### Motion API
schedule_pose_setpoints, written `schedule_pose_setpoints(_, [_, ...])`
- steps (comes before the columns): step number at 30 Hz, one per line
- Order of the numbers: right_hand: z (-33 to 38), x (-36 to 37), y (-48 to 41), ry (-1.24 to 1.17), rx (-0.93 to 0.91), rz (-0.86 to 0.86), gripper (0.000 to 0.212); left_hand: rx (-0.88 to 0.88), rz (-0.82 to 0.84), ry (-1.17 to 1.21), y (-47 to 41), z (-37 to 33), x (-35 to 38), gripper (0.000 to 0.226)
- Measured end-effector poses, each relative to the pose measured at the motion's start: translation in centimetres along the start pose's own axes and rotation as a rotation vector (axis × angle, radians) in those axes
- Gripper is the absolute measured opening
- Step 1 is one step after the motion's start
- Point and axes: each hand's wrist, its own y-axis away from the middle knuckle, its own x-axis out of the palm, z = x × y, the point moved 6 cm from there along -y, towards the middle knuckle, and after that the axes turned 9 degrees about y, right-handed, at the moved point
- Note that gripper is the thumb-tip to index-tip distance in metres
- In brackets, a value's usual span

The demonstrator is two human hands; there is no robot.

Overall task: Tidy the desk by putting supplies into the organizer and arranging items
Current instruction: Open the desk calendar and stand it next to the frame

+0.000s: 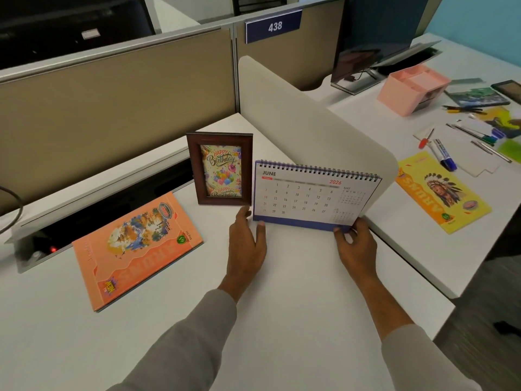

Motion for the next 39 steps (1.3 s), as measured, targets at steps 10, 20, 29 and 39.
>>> schedule_pose_setpoints(10, [-0.6,1.2,-0.9,0.212,-0.078,-0.087,0.034,0.118,0.223,-0.434,0.4,1.2,1.9,0.072])
schedule_pose_setpoints(20, [-1.0,2.4,-3.1,0.208,-0.040,-0.115,0.030,0.084,0.232,-0.626,-0.5,1.5,3.1,0.073])
schedule_pose_setpoints(29, [-1.0,3.0,-3.5,0.210,-0.039,-0.136,0.033,0.097,0.203,-0.665,0.3,1.6,3.1,0.075])
schedule_pose_setpoints(39, [-0.6,3.4,-3.9,0.240,-0.057,-0.148,0.032,0.065,0.200,-0.744,-0.9,1.6,3.2,0.075])
